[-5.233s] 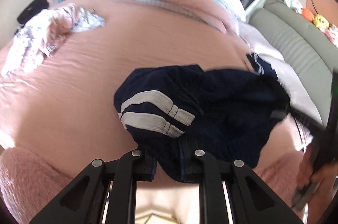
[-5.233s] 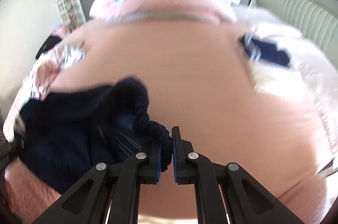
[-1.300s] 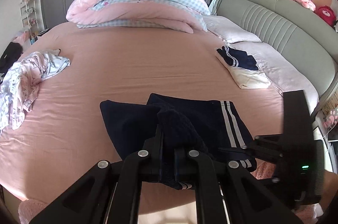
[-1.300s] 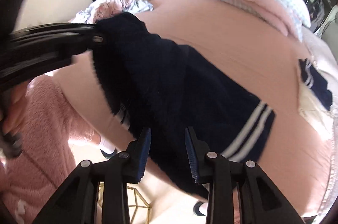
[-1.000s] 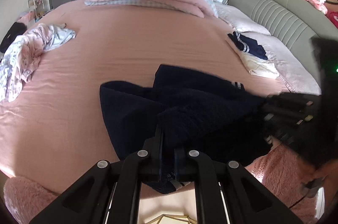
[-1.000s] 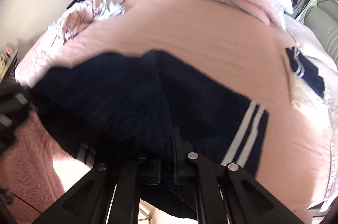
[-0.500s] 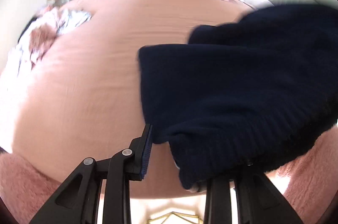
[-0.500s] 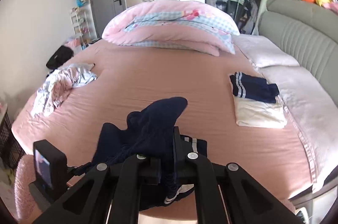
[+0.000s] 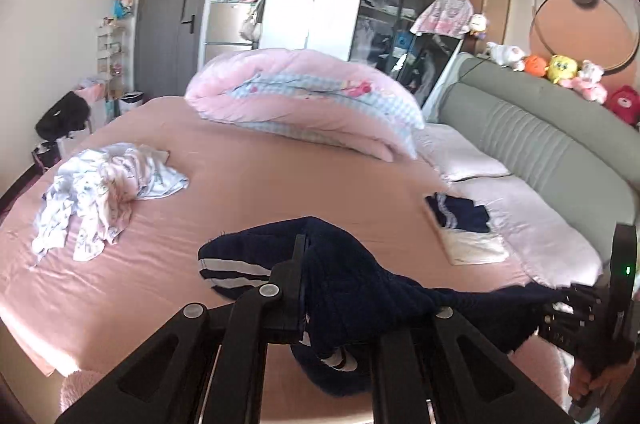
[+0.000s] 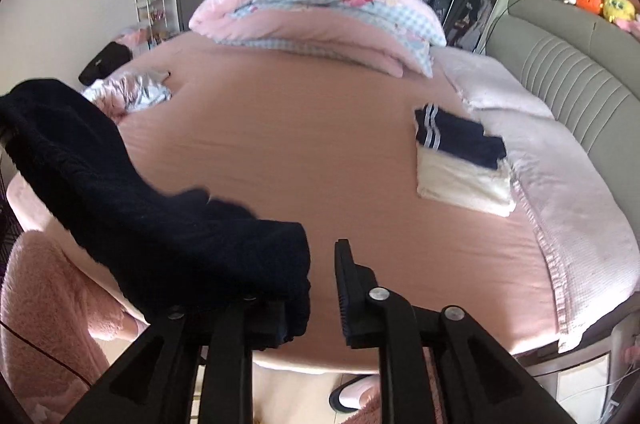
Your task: Fold clothes
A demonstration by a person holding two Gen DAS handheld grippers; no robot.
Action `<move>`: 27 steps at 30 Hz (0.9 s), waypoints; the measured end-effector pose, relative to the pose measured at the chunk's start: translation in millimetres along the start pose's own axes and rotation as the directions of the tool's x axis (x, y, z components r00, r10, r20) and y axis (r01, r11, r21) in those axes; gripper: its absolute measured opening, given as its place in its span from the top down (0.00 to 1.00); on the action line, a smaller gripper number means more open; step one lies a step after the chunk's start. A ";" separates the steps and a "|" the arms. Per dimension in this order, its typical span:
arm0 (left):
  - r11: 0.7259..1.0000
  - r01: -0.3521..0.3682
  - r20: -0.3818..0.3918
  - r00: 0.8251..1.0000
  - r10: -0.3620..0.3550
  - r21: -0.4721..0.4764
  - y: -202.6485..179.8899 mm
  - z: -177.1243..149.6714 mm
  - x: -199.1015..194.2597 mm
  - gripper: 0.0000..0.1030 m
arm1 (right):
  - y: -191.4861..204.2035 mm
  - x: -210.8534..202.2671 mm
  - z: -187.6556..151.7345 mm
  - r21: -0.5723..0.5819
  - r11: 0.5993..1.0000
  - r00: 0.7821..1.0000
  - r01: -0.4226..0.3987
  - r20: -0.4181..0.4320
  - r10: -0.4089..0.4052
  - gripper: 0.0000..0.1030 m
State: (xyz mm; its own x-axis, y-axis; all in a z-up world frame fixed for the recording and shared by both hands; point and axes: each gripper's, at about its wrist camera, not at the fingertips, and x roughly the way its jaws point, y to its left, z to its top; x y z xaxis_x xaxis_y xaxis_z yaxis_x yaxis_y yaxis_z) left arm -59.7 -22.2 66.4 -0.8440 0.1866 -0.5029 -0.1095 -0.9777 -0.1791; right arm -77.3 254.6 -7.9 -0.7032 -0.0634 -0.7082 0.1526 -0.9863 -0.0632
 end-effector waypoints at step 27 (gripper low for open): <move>0.990 -0.074 -0.548 0.836 -0.006 -0.123 53.7 -134.0 179.3 0.91 | 5.3 133.4 1.5 0.020 0.999 0.975 -0.031 -0.218 0.035 0.85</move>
State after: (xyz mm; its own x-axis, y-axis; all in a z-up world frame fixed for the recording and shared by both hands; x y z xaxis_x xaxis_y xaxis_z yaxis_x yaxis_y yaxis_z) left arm -146.6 -28.4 -146.7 -0.4171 0.2145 -0.8832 0.0188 -0.9695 -0.2444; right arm -171.3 240.7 -101.7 -0.5291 -0.0631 -0.8462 0.1602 -0.9867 -0.0266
